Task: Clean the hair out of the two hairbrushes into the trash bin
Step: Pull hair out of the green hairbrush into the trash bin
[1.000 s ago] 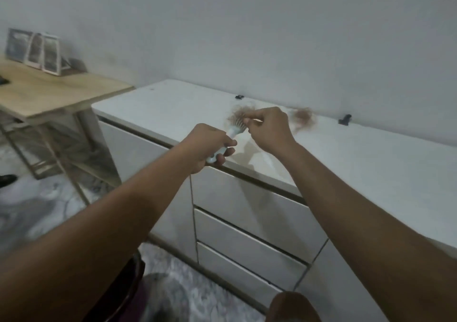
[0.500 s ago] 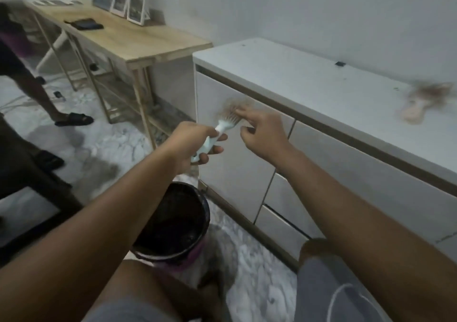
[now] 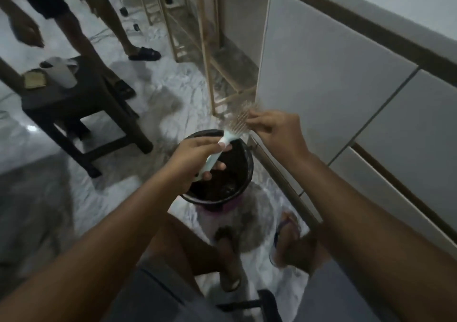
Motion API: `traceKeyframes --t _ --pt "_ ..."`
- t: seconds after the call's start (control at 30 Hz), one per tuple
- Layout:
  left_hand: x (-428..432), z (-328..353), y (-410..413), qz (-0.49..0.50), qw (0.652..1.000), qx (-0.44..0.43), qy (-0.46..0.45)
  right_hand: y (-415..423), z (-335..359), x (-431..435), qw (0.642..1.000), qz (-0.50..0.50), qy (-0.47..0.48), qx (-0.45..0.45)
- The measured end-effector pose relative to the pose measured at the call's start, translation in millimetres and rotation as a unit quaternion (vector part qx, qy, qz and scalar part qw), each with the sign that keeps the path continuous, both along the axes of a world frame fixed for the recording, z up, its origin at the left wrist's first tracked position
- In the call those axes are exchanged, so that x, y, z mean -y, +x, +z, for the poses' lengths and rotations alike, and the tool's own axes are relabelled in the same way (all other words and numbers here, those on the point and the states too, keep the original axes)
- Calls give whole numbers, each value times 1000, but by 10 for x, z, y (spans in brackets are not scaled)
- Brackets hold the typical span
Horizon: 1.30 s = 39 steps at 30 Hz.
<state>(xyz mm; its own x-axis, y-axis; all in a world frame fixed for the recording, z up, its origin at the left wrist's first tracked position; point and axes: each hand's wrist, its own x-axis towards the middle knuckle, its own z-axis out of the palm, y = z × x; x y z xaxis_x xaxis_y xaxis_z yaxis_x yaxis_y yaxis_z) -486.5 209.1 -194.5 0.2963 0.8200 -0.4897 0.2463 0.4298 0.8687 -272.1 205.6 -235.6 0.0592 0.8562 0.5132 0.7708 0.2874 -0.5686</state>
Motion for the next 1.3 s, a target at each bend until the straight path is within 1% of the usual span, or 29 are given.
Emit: traceKeyframes --t 0.17,0.27,0.33,0.43,0.5,0.57,0.7,0.77,0.83,0.87,0.93,1.0,1.03,1.07,1.1,1.13,1.17,1.2,1.23,1.27,1.3 --pt "117 -347 -161 54 998 -12 -5 -130 -365 -202 997 64 -7 -40" --pt "90 -594 -297 83 996 -5 -18 -280 -601 -288 994 73 -23 -82" --pt "36 -811 -384 104 994 0 -23 -399 -786 -306 988 82 -56 -116" --pt "-44 -1201 -503 123 992 -8 -28 -532 -974 -411 972 72 -135 -176" --pt "-113 -1433 -565 131 991 -3 -38 -599 -979 -622 964 75 -152 -203" --pt "-247 -1585 -602 126 991 6 -38 -662 -912 -853 962 78 -143 -218" --pt "-655 -1711 -643 100 995 11 1 -768 -803 -1075 962 78 -132 -226" --pt "-762 -1775 -700 109 994 3 5 -828 -733 -1107 961 79 -133 -230" --pt "-767 -1871 -784 140 990 -14 -17 -860 -580 -1151 956 95 -114 -254" --pt "-750 -1921 -828 160 986 -18 -32 -860 -489 -1178 957 109 -93 -252" --pt "-725 -1996 -908 191 980 -23 -49 -841 -353 -1233 965 135 -47 -220" --pt "-722 -2017 -949 207 977 -19 -50 -805 -388 -1271 968 132 -42 -208" --pt "-729 -2011 -961 211 976 -14 -46 -813 -474 -1284 970 125 -62 -198" --pt "-736 -2003 -967 213 976 -8 -40 -833 -606 -1302 974 115 -100 -168" --pt "-742 -1996 -965 214 976 -1 -34 -850 -770 -1324 975 107 -165 -105" --pt "-743 -1988 -963 215 976 3 -29 -855 -951 -1341 960 107 -258 -12" --pt "-744 -1986 -955 216 976 6 -24 -867 -1110 -1344 921 115 -360 99" --pt "-743 -1978 -949 215 976 8 -19 -875 -1245 -1341 859 123 -454 204" --pt "-742 -1975 -941 214 977 9 -15 -874 -1339 -1327 786 136 -531 286" --pt "-738 -1967 -931 213 977 9 -12 -867 -1391 -1319 731 153 -581 325" --pt "-734 -1963 -922 212 977 11 -10 -862 -1386 -1312 713 167 -599 324"
